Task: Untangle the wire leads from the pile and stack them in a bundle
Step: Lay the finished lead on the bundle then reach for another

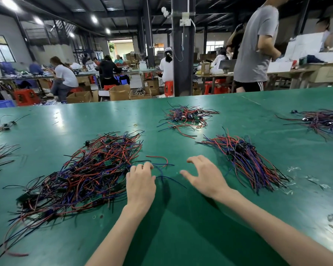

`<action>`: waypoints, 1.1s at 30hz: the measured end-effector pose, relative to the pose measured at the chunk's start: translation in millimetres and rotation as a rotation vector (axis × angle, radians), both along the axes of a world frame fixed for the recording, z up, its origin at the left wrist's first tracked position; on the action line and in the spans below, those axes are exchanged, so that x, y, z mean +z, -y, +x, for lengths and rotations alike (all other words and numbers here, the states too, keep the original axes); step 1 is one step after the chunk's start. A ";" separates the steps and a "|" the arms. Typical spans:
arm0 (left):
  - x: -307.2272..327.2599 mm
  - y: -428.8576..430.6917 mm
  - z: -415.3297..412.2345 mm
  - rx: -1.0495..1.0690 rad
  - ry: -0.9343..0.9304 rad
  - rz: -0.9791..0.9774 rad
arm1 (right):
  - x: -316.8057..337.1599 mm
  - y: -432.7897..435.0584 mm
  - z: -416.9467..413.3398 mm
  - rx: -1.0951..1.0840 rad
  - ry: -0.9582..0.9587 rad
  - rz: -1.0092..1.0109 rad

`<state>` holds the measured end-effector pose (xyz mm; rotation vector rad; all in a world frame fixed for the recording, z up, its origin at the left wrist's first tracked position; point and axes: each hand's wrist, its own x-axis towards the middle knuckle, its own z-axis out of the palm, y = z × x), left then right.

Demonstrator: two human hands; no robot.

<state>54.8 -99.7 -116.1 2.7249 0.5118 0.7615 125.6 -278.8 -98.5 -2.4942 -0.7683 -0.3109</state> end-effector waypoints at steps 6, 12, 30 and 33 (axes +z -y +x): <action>0.8 -14.5 -2.3 0.121 0.039 -0.096 | -1.8 -61.6 8.5 0.156 -0.193 -0.355; -2.8 -22.1 -0.5 0.103 0.137 -0.303 | 2.3 -88.0 26.0 0.092 -0.181 -0.170; 4.3 -22.6 -1.6 0.144 0.360 -0.678 | 1.5 -71.6 16.8 0.075 -0.125 -0.365; 3.4 -23.0 -0.8 0.149 0.334 -0.676 | 1.4 -70.1 19.9 0.091 -0.117 -0.222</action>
